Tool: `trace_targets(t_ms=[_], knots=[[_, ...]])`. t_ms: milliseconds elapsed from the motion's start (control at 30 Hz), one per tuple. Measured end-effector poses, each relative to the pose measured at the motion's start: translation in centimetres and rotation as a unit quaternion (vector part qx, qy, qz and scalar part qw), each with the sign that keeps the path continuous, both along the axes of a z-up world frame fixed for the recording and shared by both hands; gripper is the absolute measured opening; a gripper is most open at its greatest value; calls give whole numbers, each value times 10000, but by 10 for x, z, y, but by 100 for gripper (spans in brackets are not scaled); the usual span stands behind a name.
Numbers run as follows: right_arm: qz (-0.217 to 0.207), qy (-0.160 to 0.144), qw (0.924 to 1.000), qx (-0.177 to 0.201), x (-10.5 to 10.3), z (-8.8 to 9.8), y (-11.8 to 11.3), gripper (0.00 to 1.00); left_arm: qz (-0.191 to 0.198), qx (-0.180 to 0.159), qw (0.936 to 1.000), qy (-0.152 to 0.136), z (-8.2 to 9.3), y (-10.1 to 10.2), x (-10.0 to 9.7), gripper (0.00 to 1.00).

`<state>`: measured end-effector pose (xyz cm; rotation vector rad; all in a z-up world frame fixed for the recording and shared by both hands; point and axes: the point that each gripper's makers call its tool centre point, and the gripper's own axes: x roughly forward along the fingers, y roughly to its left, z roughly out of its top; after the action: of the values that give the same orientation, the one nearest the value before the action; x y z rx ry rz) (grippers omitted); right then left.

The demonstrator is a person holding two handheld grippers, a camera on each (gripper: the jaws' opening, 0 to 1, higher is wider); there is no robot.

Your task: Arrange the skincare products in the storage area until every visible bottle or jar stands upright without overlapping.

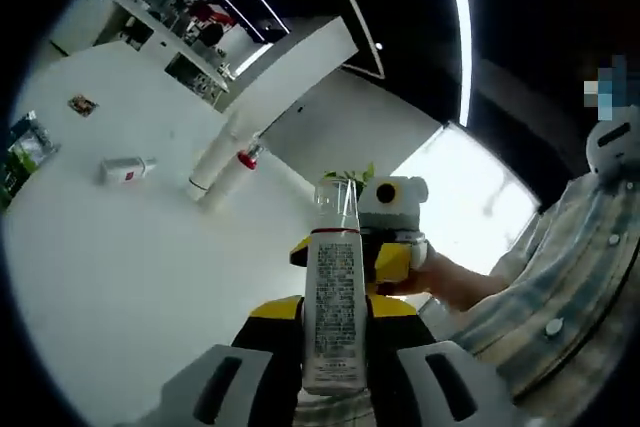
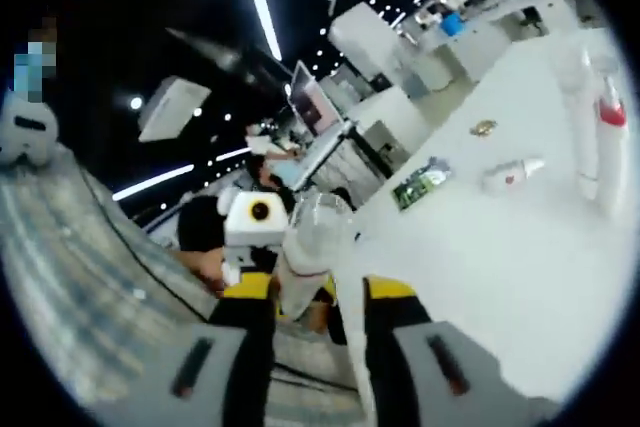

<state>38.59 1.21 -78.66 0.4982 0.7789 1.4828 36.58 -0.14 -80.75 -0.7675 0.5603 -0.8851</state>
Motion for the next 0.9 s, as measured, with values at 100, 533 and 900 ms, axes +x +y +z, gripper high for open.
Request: trace_targets(t_ms=[100, 533, 900], knots=[[-206, 178, 9996, 52, -3, 2, 6, 33, 123, 27, 9999, -28, 0, -2, 3, 22], [-1011, 1081, 9880, -443, 5, -4, 26, 25, 773, 297, 9966, 39, -3, 13, 7, 22], [-938, 924, 9864, -985, 5, 18, 57, 21, 917, 454, 9946, -193, 20, 47, 20, 22]])
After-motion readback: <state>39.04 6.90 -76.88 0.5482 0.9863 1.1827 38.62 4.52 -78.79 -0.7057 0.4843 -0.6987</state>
